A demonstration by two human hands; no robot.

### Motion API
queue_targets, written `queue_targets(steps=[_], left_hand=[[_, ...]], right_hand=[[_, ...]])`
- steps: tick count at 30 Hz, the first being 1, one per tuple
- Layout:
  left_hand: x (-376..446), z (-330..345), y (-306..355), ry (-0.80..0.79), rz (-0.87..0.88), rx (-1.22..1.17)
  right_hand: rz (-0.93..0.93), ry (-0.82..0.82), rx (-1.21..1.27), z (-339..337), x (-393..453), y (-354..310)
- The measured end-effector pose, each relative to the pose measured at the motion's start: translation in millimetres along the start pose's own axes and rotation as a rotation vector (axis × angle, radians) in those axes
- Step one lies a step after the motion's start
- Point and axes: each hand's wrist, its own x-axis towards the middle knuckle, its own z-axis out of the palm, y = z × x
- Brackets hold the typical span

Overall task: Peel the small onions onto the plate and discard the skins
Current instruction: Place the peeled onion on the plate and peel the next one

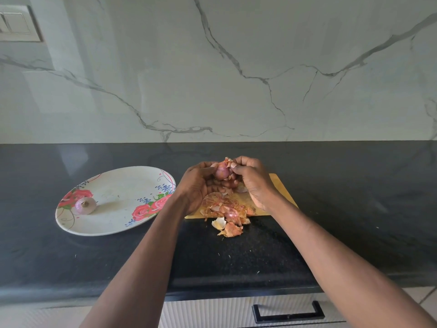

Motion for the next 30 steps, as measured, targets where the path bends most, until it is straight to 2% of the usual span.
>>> queue_targets(steps=[8,14,22,24,30], left_hand=[[-0.5,1.9,-0.3,0.002,-0.014,-0.019],[-0.4,2.5,-1.2,0.015,-0.034,-0.007],[1.3,2.2,2.0,0.01,-0.191,-0.011],[3.2,0.8,0.7,0.009,-0.178,-0.02],[7.8,-1.7,-1.4,0.091,0.023,-0.048]], right_hand=[[-0.009,-0.05,0.116,-0.6,-4.0,-1.2],[0.053,-0.036,0.201,-0.5,-6.0,-5.6],[0.164,-0.131,0.448,-3.1,-5.5,-9.3],[0.167,-0.103,0.404,-4.5,-3.7,-9.7],[0.03,0.061,0.014,-4.5,-4.1,-3.4]])
